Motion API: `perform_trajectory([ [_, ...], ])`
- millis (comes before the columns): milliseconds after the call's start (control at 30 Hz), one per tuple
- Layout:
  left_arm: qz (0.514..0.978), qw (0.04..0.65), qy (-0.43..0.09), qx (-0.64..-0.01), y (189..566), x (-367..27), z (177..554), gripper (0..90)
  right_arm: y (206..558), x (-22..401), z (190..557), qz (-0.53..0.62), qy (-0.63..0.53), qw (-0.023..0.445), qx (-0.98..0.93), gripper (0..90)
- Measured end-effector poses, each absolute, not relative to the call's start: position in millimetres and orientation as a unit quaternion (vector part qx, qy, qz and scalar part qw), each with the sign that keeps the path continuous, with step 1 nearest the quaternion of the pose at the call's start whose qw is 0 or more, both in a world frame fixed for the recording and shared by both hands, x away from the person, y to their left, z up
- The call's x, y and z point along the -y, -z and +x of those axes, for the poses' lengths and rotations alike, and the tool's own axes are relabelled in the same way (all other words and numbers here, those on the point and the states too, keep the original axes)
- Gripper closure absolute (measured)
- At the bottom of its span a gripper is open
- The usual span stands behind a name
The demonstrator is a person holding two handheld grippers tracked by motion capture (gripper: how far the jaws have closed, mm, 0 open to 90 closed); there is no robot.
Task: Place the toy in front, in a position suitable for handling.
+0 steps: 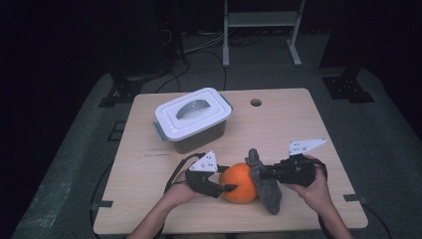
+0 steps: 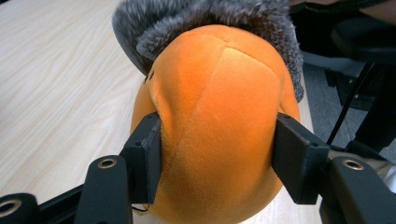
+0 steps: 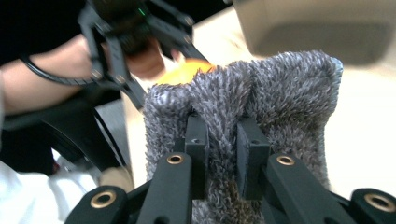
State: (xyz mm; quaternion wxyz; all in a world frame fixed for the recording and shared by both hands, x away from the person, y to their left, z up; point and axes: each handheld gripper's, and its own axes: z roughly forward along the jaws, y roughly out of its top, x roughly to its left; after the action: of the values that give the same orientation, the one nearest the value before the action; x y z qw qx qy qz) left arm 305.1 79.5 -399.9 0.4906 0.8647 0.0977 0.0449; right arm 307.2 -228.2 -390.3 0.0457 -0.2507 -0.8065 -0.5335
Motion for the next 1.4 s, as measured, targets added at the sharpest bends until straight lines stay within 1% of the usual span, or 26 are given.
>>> perform_trajectory([
  [133,0.868,0.483,-0.055,-0.103,397,-79,304,41.1,388,225,306,-0.246,0.539,0.045,0.804,76.4],
  [200,0.870,0.480,-0.052,-0.100,400,-78,303,40.9,397,225,310,-0.258,0.520,0.047,0.813,76.5],
  [300,0.872,0.478,-0.051,-0.097,400,-78,303,40.4,407,227,314,-0.265,0.518,0.064,0.810,76.4],
  [433,0.871,0.478,-0.054,-0.102,400,-79,304,40.4,410,232,317,-0.278,0.500,0.058,0.818,76.5],
  [600,0.870,0.479,-0.060,-0.101,396,-80,304,40.5,393,232,310,-0.260,0.534,0.047,0.803,76.6],
  [700,0.870,0.479,-0.064,-0.100,395,-78,303,40.5,381,224,305,-0.241,0.554,0.041,0.796,76.6],
  [867,0.873,0.475,-0.066,-0.094,395,-78,302,40.0,391,215,307,-0.238,0.535,0.048,0.809,76.6],
  [933,0.871,0.480,-0.059,-0.088,397,-77,302,36.8,395,218,309,-0.241,0.534,0.057,0.809,76.6],
  [1000,0.870,0.484,-0.050,-0.081,399,-77,303,31.0,398,222,310,-0.243,0.526,0.066,0.813,76.4],
  [1067,0.868,0.486,-0.049,-0.086,401,-76,304,25.0,400,223,310,-0.243,0.524,0.067,0.813,76.4],
  [1100,0.869,0.485,-0.050,-0.087,402,-75,305,20.5,400,224,310,-0.244,0.522,0.067,0.815,76.4],
  [1133,0.870,0.482,-0.051,-0.087,404,-75,305,19.0,401,225,310,-0.245,0.520,0.066,0.815,76.4],
  [1200,0.870,0.483,-0.046,-0.087,406,-74,305,18.9,401,226,311,-0.248,0.516,0.060,0.817,76.4],
  [1267,0.872,0.484,-0.034,-0.073,405,-75,304,21.5,401,227,312,-0.253,0.513,0.055,0.818,76.4],
  [1333,0.870,0.489,-0.019,-0.061,406,-76,303,21.5,403,230,313,-0.258,0.511,0.052,0.818,76.2],
  [1400,0.868,0.493,-0.016,-0.061,407,-77,304,21.5,404,233,314,-0.266,0.509,0.051,0.817,76.2],
])
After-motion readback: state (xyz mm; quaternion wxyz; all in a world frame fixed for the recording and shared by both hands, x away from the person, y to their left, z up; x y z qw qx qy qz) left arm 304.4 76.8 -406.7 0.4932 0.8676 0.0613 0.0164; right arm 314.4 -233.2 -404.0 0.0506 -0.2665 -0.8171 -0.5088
